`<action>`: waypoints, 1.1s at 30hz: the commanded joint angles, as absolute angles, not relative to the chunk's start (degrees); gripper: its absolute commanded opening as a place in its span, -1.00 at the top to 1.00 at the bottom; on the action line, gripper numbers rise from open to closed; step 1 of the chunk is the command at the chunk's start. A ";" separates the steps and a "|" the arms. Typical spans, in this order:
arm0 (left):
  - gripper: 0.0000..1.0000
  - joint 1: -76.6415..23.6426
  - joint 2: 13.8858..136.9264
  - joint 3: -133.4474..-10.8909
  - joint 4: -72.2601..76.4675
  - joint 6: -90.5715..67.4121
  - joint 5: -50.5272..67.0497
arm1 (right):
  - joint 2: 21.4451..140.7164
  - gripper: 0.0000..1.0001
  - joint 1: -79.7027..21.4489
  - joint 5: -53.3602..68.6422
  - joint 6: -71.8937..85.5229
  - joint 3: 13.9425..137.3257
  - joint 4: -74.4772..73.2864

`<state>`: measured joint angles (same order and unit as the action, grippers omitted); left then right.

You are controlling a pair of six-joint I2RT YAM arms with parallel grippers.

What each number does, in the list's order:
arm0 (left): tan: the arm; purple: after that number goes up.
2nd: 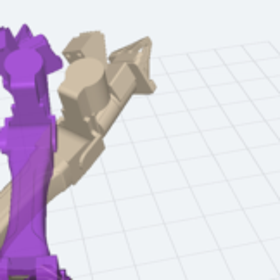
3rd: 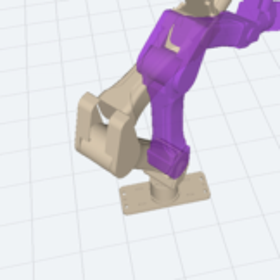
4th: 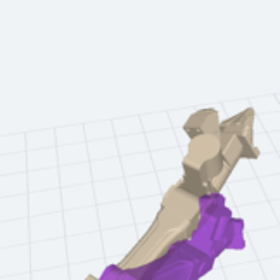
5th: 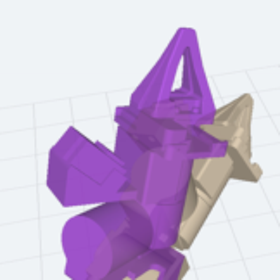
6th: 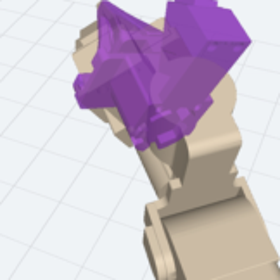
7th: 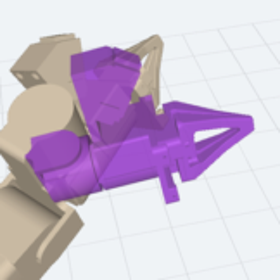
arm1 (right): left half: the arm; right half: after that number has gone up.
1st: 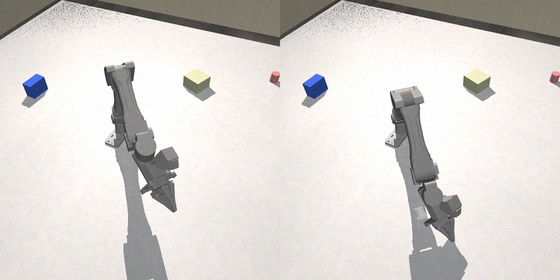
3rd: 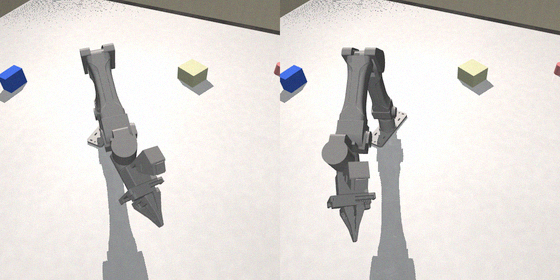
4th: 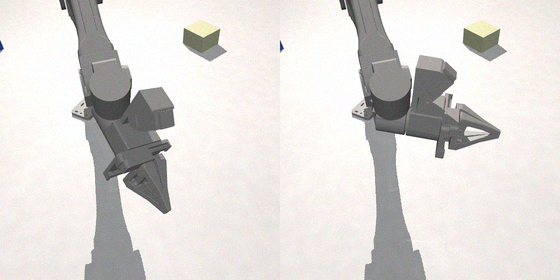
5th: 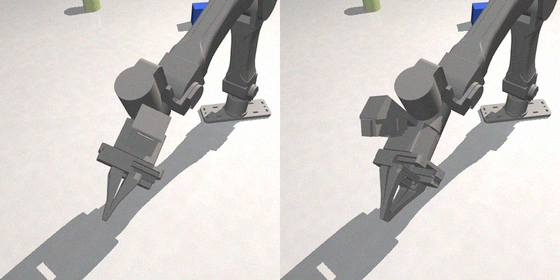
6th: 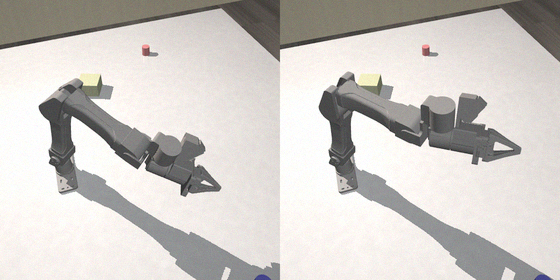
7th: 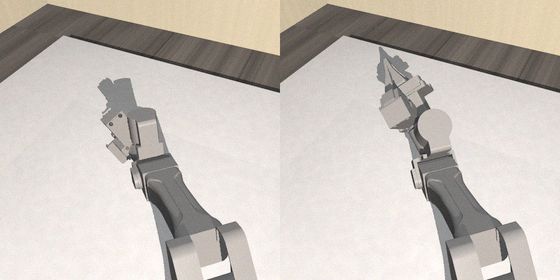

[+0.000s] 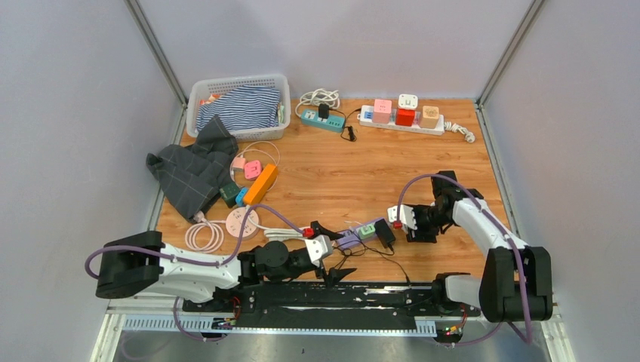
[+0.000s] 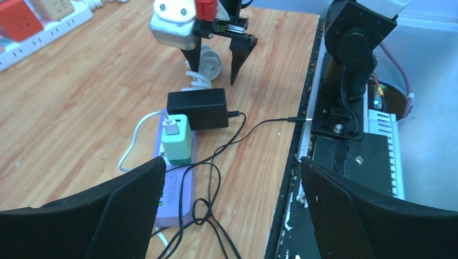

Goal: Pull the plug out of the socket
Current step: Move the socket to the center of the board.

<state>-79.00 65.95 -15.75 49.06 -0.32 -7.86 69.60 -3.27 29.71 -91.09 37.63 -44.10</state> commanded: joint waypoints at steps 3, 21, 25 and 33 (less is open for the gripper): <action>-0.91 -79.37 73.34 -15.20 62.22 6.16 -6.55 | 67.04 -0.44 -3.78 26.78 -78.29 39.60 -51.32; -0.85 -69.42 81.53 -16.47 70.03 -1.24 13.73 | 46.06 -1.00 -3.61 40.95 -45.06 51.94 -46.00; -1.00 -64.79 83.18 -17.22 72.15 -11.01 20.47 | 45.97 -1.00 -3.65 44.73 -47.31 44.03 -44.18; -0.88 -62.41 83.92 -17.67 69.11 -14.18 16.10 | 47.57 -1.00 -3.61 38.88 -48.01 42.54 -43.53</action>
<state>-62.74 83.96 -15.97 70.85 -12.29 17.45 48.27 -3.27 40.49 -49.69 42.98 -44.53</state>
